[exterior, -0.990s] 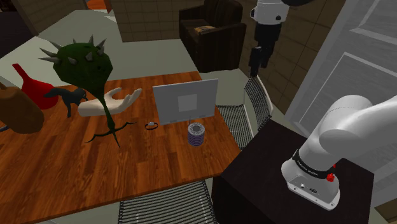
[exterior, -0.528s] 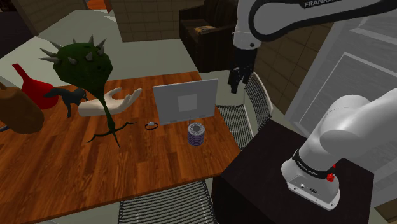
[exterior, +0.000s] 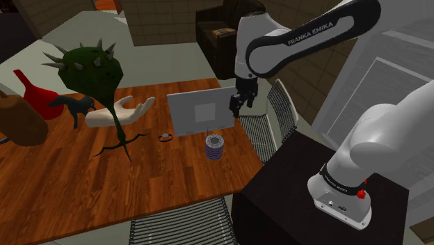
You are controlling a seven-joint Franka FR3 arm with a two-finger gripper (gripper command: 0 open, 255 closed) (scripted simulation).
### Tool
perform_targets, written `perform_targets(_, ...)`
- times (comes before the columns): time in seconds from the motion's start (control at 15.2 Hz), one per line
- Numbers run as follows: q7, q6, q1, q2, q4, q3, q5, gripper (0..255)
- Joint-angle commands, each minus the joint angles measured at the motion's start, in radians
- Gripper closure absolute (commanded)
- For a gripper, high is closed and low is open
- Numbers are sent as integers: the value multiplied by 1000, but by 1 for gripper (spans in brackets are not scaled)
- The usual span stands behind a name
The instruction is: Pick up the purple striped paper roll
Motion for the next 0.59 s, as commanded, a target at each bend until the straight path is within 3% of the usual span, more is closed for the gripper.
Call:
perform_targets(0.0,30,72,3,77,15,20,-3,0)
perform_targets(0.53,160,312,6,399,116,64,-82,0)
